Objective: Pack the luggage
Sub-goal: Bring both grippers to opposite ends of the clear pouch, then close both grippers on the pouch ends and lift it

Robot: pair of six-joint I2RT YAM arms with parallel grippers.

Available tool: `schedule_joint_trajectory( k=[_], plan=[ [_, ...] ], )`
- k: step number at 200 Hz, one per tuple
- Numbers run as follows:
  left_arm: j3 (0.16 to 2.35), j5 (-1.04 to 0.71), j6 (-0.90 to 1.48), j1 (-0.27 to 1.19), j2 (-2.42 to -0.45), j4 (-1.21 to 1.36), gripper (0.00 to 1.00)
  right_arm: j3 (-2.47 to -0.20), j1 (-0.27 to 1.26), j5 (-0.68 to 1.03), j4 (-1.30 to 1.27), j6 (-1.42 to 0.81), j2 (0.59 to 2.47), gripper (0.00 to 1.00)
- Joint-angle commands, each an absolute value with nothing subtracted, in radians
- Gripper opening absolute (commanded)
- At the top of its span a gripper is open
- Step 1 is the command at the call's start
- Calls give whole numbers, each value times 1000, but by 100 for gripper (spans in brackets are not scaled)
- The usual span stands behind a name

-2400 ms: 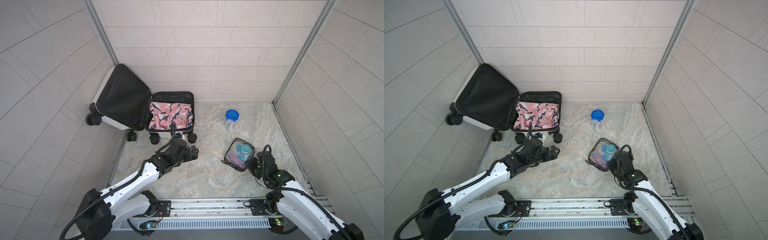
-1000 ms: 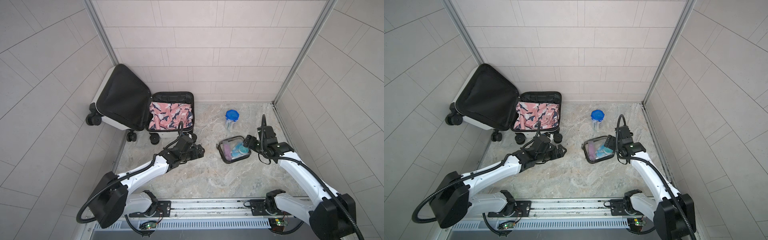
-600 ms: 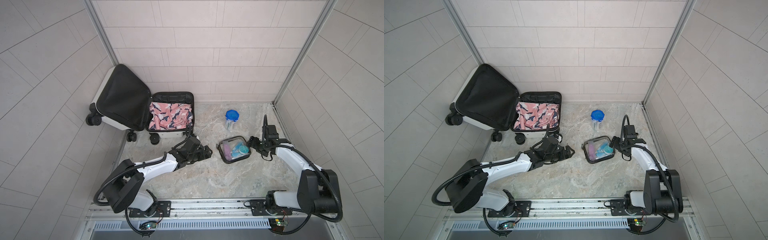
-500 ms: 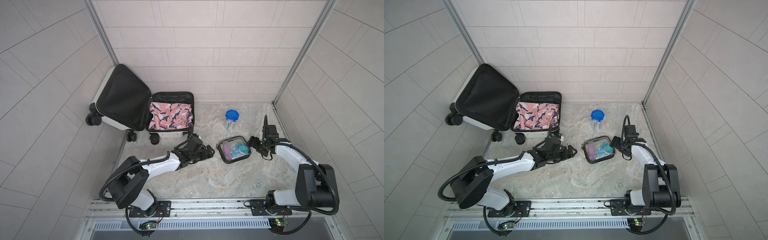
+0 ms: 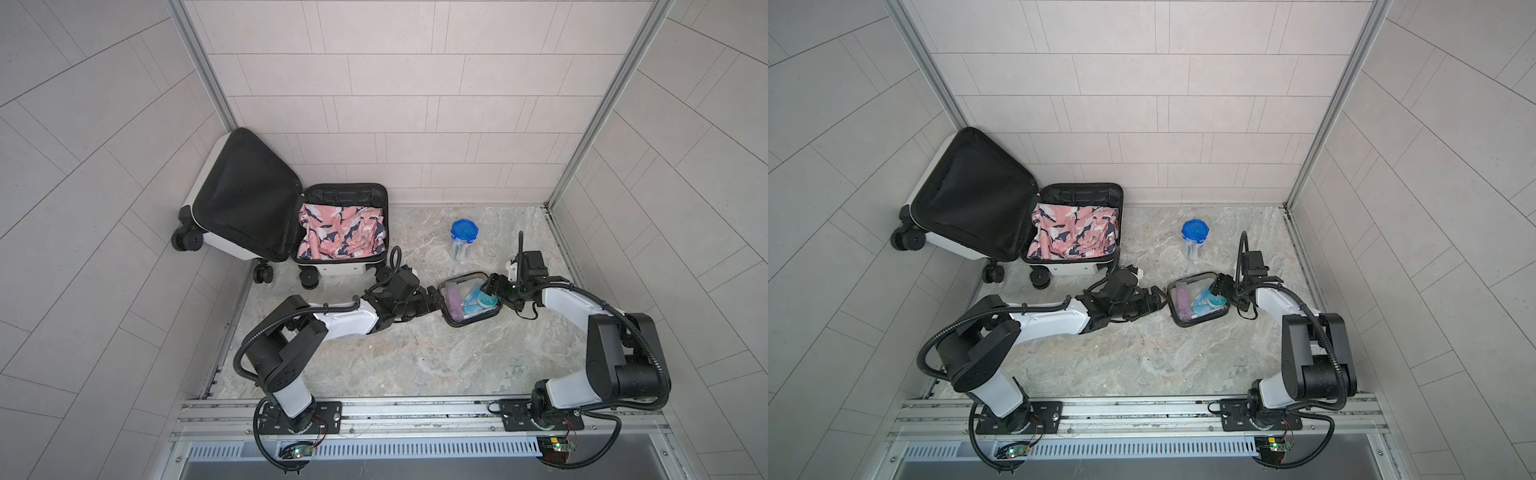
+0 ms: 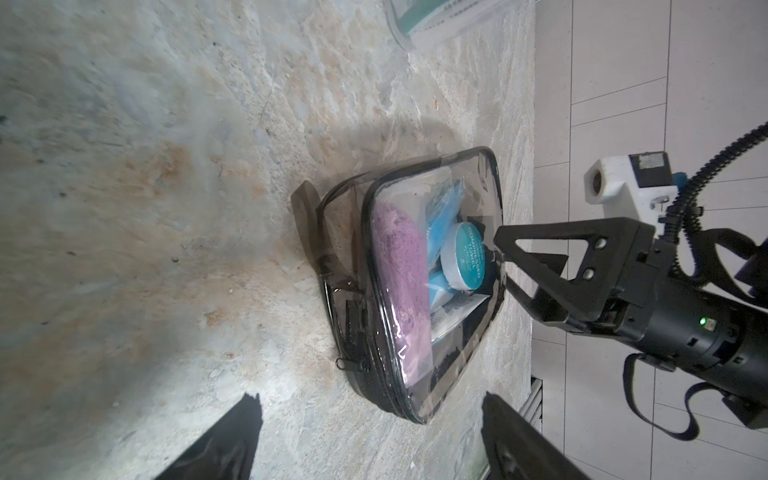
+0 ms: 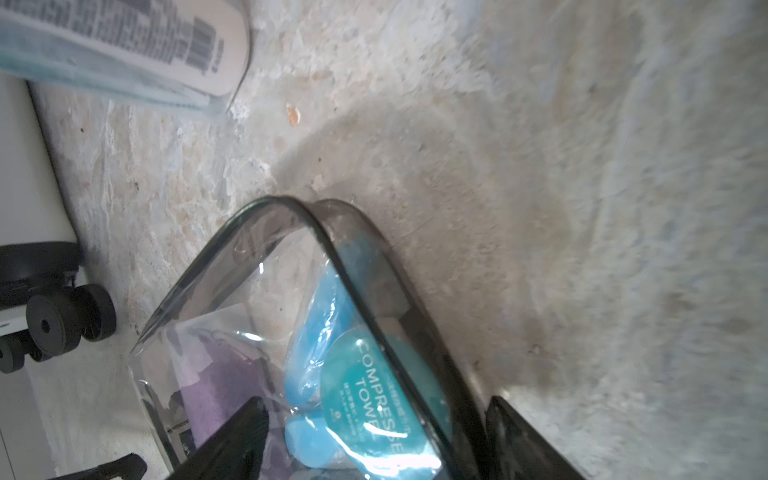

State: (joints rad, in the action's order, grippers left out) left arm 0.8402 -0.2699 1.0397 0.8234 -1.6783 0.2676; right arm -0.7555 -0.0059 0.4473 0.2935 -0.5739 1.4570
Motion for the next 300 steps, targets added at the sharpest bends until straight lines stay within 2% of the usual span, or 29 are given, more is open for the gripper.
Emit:
schedule_joint_trajectory(
  k=[1, 75, 112, 168, 253, 280, 300],
  plan=[
    [874, -272, 1048, 831, -1687, 295, 86, -720, 37, 453, 272, -613, 1413, 83],
    [803, -162, 963, 826, -1613, 136, 79, -678, 306, 301, 271, -724, 1313, 80],
    [855, -172, 877, 802, -1607, 43, 74, -712, 303, 255, 338, -678, 1320, 83],
    [960, -254, 757, 752, -1660, -33, 69, -736, 273, 275, 343, -637, 1358, 82],
    [1084, -295, 695, 741, -1807, -70, 55, -740, 273, 314, 298, -652, 1405, 71],
    [1099, -302, 692, 741, -1831, -69, 50, -740, 279, 322, 287, -660, 1415, 66],
    [1105, -308, 687, 741, -1835, -66, 44, -744, 285, 327, 279, -670, 1423, 58]
  ],
)
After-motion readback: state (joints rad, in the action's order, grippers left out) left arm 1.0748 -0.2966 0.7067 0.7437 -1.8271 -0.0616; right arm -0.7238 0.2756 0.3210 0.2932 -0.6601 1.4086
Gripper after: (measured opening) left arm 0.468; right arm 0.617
